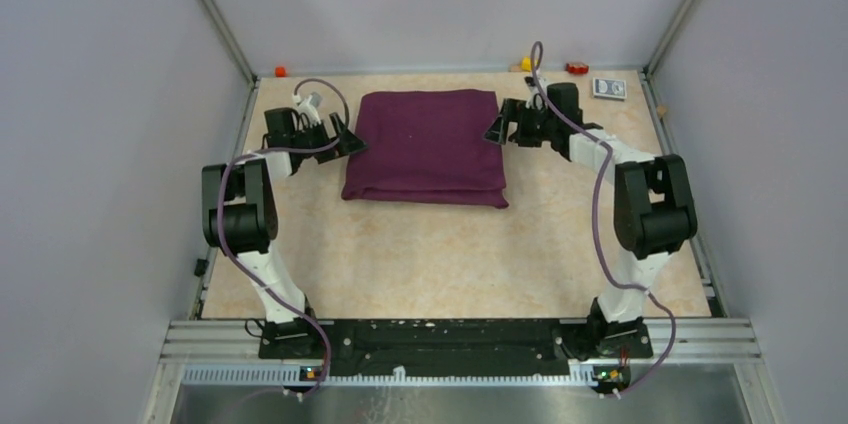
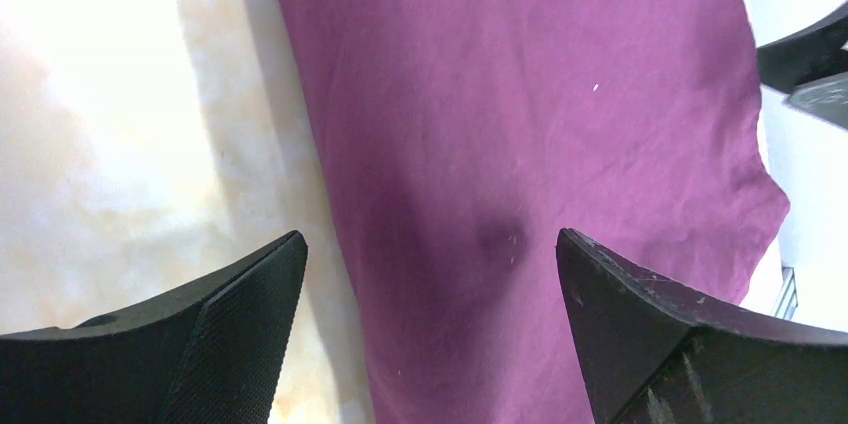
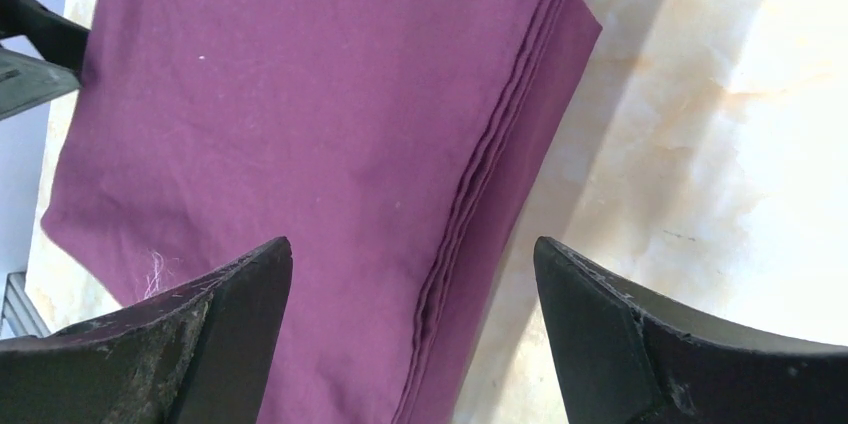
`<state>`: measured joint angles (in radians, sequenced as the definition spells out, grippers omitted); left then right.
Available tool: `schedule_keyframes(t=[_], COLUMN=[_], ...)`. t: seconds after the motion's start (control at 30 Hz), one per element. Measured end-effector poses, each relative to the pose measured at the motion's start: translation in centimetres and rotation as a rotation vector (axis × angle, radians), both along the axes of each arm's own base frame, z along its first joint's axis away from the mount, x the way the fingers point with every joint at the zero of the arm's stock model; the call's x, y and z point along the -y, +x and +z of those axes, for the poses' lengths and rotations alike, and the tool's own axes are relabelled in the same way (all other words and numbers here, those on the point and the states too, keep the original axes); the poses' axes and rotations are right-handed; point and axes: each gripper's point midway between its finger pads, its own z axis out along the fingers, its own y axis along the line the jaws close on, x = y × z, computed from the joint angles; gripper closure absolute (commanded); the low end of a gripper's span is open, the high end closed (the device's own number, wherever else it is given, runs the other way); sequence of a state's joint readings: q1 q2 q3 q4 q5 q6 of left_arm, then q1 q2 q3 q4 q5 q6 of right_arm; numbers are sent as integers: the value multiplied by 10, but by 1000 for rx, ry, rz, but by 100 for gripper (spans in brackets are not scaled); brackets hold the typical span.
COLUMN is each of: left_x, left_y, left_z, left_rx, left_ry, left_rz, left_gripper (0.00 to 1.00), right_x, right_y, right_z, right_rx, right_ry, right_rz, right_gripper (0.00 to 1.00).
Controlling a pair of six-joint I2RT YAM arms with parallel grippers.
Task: Open and lay out the surgical kit
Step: Move the surgical kit at the center of the board.
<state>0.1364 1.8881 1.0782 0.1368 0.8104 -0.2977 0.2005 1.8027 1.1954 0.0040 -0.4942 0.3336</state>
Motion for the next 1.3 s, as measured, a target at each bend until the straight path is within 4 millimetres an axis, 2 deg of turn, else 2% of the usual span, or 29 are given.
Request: schedule_keyframes(t=[0.13, 0.2, 0.27, 0.53, 0.7, 0.73, 0.77, 1.0, 1.13, 1.3], left_x=[1, 4, 12, 52, 80, 91, 92, 144, 167, 180], left_y=[10, 11, 10, -15, -35, -41, -42, -67, -82, -92], left_z=[11, 13, 14, -4, -6, -7, -7, -9, -9, -10], left_rx=[48, 62, 69, 70, 69, 68, 68, 58, 38, 6], left_ry=[-6, -7, -9, 20, 52, 63, 63, 77, 61, 49], left_rz=[3, -4, -24, -133, -191, -212, -214, -313, -363, -391], left_gripper=[1, 1, 2, 4, 4, 4, 4, 4, 3, 2], right_x=[-6, -9, -11, -14, 9, 15, 20, 69, 96, 107], right_y=[4, 0, -4, -12, -24, -29, -33, -59, -62, -60], right_z=[-29, -45, -52, -51, -53, -54, -54, -58, -58, -58], right_rx=[-72, -122, -152, -146, -127, -129, -131, -156, -169, -157], right_ry=[12, 22, 32, 46, -8, -26, -42, -133, -153, -168], right_rz=[22, 36, 51, 99, 70, 60, 51, -23, -64, -72], right_gripper=[14, 16, 18, 23, 25, 25, 25, 25, 25, 25])
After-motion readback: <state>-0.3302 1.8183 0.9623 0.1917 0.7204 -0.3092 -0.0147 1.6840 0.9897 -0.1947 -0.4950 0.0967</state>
